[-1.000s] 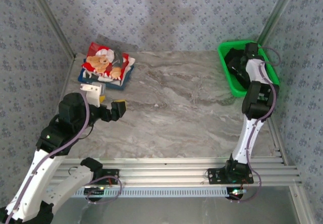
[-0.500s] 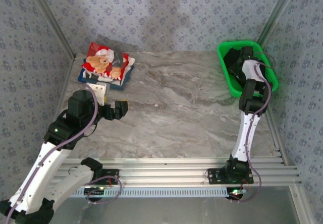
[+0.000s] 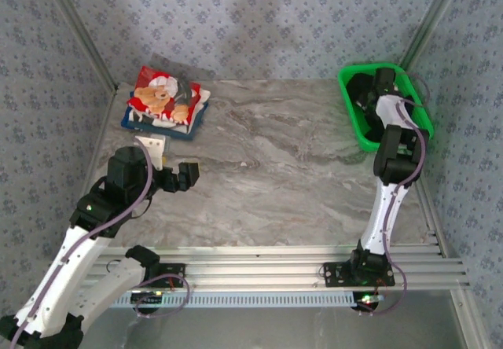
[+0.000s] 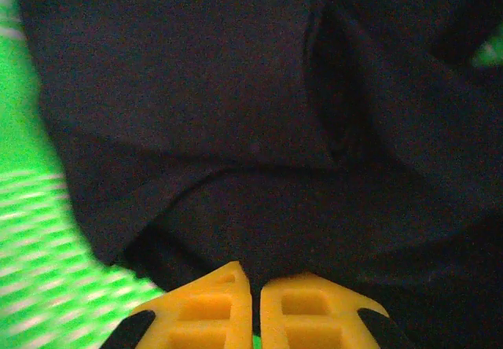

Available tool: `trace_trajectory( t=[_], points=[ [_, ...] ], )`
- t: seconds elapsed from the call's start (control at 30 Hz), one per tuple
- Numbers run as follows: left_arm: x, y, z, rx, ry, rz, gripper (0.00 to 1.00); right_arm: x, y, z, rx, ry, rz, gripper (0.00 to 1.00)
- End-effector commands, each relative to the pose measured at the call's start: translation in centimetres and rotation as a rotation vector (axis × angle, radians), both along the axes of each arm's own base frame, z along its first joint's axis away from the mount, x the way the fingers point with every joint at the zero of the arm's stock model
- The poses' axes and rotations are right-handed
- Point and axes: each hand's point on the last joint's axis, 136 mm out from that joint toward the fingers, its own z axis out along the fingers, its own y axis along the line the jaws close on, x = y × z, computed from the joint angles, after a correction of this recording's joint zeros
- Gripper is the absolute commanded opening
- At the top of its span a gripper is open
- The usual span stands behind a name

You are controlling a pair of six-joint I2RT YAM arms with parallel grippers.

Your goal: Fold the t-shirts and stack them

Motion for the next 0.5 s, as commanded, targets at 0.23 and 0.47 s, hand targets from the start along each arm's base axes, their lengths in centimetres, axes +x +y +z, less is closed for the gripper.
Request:
trace_trajectory(
  t=[0.23, 0.47],
  points=[
    [-0.6, 0.3, 1.0, -0.050, -0.017, 0.016, 1.00, -5.1, 5.9, 31.6, -0.176, -0.689, 0.148, 0.07],
    [0.1, 1.0, 3.5, -0.080, -0.072, 0.072, 1.00, -14.5, 15.3, 46.9, -0.113, -1.033, 0.451, 0.06]
  ],
)
